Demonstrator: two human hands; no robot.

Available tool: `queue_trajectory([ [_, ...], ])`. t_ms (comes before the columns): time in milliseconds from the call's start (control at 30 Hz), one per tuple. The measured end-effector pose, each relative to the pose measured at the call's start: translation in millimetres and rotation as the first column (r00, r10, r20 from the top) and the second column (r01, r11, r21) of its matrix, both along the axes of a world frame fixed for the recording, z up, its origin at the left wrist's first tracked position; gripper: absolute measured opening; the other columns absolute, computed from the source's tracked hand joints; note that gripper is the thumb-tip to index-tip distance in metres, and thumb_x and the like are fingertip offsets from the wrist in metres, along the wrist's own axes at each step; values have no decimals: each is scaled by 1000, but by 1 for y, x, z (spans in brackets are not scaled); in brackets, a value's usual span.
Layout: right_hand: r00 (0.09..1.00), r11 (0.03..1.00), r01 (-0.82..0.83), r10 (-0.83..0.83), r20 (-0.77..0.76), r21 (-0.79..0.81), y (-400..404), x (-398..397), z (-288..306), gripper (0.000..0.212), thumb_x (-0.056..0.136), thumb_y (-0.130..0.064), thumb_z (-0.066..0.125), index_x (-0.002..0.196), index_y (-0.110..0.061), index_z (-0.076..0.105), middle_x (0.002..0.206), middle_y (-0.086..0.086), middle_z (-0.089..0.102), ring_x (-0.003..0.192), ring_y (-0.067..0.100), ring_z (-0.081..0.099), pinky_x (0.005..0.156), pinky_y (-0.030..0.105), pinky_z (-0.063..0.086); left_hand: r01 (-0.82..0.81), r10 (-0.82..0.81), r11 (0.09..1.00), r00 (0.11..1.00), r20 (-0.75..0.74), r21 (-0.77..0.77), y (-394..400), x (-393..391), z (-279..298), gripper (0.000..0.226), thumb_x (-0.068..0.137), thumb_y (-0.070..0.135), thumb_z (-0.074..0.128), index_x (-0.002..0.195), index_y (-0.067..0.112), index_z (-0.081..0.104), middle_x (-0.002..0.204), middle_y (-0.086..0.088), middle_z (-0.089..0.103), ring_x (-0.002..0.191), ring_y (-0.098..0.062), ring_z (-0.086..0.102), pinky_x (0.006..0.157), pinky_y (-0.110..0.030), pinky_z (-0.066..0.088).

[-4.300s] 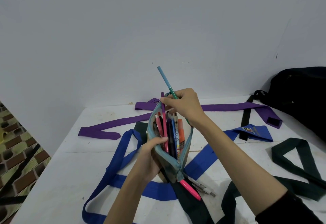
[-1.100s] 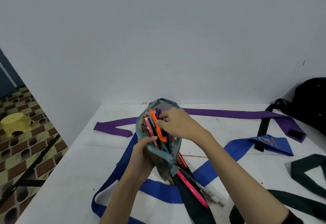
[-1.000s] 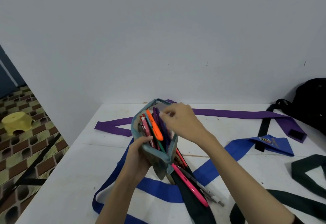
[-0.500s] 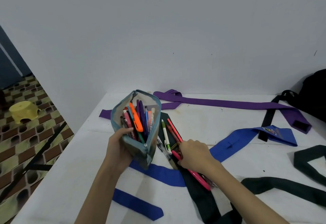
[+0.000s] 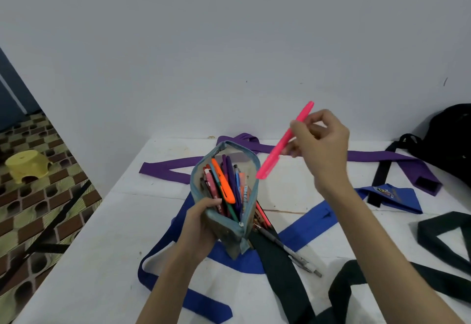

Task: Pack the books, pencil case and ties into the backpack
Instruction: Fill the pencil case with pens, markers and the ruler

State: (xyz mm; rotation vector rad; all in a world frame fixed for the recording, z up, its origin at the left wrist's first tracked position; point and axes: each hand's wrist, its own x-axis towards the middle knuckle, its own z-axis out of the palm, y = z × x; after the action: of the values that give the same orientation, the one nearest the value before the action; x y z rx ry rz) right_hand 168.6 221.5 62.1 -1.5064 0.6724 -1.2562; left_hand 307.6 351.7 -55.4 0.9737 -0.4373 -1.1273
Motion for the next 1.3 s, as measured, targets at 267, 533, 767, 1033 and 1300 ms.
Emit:
queue_trajectory([
  [267, 711, 959, -282, 208, -672, -2, 6, 35, -37, 20, 84, -24, 68, 74, -8, 61, 57, -1, 63, 53, 12, 62, 55, 16, 47, 53, -54, 997, 999, -4, -56, -8, -12, 1, 61, 57, 28, 69, 116, 14, 61, 103, -12, 67, 93, -27, 65, 77, -41, 55],
  [533, 513, 973, -227, 84, -854, -41, -18, 8, -62, 30, 86, -35, 63, 71, -9, 62, 70, 4, 68, 61, 14, 56, 67, 32, 51, -60, 61, 997, 998, 10, -44, 13, 16, -8, 48, 60, 22, 64, 108, 16, 63, 94, -8, 67, 86, -23, 66, 67, -35, 54],
  [767, -104, 882, -446, 116, -988, 150, 2, 2, -117, 34, 80, -40, 70, 87, -14, 49, 85, 1, 54, 77, 19, 52, 64, 27, 41, -148, 148, 989, 989, -5, 6, 24, 30, -8, 56, 50, 24, 66, 106, 20, 60, 88, -4, 68, 89, -22, 64, 76, -37, 51],
  [1033, 821, 961, -275, 226, -525, -16, -11, 4, -51, 16, 96, -18, 51, 81, -17, 54, 78, 4, 69, 55, 9, 60, 55, 21, 46, -110, 110, 994, 994, -9, -1, 16, 22, -5, 44, 61, 20, 60, 105, 18, 61, 89, -6, 68, 84, -22, 66, 68, -34, 56],
  [1300, 858, 949, -311, 299, -417, 42, 21, 36, -17, 8, 95, -18, 54, 92, -11, 54, 71, 5, 63, 50, 10, 59, 50, 19, 46, -51, 51, 999, 999, 5, -13, -1, -3, -1, 53, 47, 29, 70, 99, 16, 68, 92, -9, 69, 85, -24, 67, 79, -39, 51],
])
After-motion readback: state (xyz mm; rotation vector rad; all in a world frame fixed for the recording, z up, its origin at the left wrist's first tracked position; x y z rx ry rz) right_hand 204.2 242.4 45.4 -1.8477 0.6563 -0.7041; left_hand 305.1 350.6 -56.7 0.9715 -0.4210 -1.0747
